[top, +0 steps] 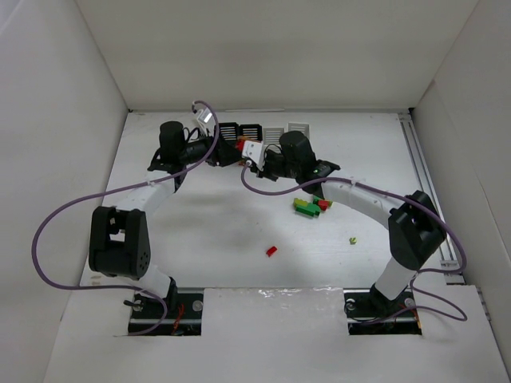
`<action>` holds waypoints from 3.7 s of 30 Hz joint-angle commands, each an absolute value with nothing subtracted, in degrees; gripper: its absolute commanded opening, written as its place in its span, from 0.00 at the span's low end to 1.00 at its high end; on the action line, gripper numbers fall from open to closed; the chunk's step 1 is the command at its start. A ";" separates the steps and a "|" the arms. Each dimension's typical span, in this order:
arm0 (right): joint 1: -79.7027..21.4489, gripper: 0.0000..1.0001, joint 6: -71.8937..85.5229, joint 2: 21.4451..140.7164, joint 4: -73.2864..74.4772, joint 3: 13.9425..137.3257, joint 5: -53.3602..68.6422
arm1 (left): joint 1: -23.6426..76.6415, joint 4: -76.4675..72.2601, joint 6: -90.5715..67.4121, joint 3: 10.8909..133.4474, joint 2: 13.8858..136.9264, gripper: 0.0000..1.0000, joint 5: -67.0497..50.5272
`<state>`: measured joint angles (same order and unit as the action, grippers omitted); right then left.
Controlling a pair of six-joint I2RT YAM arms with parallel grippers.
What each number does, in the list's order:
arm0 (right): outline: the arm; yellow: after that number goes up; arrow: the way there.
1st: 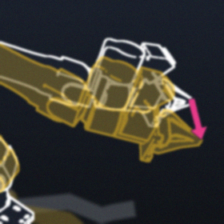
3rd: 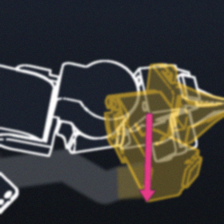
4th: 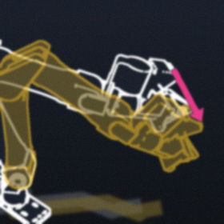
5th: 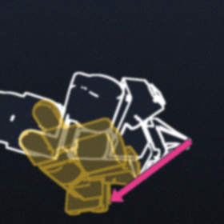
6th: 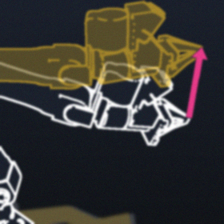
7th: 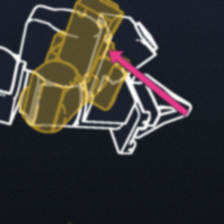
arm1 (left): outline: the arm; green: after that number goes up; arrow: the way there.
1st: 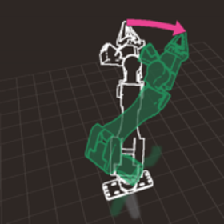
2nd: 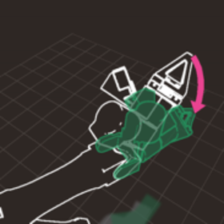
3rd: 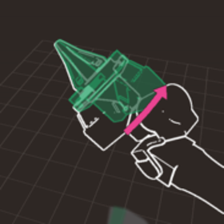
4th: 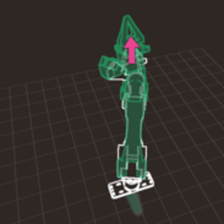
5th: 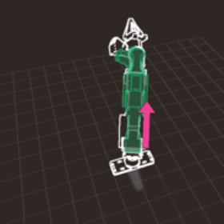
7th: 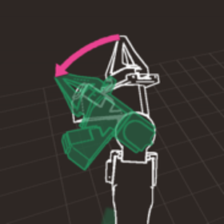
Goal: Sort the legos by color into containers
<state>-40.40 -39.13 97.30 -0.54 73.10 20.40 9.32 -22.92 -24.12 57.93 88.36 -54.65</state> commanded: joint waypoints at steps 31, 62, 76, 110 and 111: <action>-41.93 0.00 -46.58 88.86 -5.54 61.97 21.45 | 9.32 -34.98 -36.65 64.94 89.74 0.00 -47.47; -16.17 0.16 -20.48 117.07 17.14 101.96 21.97 | 4.04 -24.43 -20.30 71.54 87.80 0.00 -38.06; -16.17 0.63 -19.34 116.20 12.83 100.65 21.26 | 4.04 -24.96 -19.34 70.23 89.91 0.00 -43.41; -22.85 0.81 -63.90 118.91 79.19 121.90 68.12 | 15.46 21.46 40.54 76.03 90.26 0.00 -67.94; -22.85 0.81 -63.90 118.92 79.19 121.90 68.12 | 15.47 19.97 39.21 74.89 89.48 0.00 -67.94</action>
<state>-22.26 -59.75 119.42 74.65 121.01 67.92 14.76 24.71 42.24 74.74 91.55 -65.76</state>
